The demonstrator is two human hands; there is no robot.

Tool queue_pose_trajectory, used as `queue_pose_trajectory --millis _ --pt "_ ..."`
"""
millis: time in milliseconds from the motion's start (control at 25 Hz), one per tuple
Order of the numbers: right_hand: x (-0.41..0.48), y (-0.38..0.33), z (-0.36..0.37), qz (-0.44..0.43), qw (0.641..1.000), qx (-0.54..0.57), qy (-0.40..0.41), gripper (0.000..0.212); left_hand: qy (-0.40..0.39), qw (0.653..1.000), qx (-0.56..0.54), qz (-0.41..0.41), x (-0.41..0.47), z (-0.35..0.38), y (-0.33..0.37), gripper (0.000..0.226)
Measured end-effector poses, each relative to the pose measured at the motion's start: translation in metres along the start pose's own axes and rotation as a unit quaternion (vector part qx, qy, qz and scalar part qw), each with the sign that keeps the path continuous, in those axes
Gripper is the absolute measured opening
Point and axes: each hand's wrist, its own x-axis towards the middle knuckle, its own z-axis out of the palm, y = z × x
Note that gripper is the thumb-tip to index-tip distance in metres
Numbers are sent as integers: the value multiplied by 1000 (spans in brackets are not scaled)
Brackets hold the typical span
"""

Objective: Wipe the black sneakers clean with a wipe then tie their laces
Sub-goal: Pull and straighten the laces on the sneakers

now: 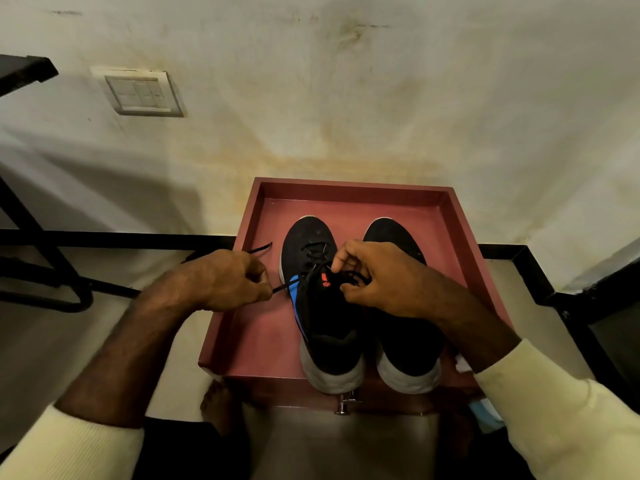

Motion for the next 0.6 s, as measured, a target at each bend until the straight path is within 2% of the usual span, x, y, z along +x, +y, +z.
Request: queue_pose_trajectory --millis 120,200,280,360,600 --pt "-1 -3 3 -10 1000 -11 4 24 98 994 -38 36 4 5 8 18" --pt "-2 -4 4 -16 1000 -14 4 25 150 982 -101 47 6 10 21 32" --pt "-1 -4 4 -17 1000 -19 3 25 125 984 -119 33 11 16 31 44" --pt "-2 -2 3 -6 1000 -14 5 26 70 990 -123 11 12 18 34 47" --pt "-2 -6 5 -1 1000 -8 3 30 37 966 -257 0 6 15 29 16"
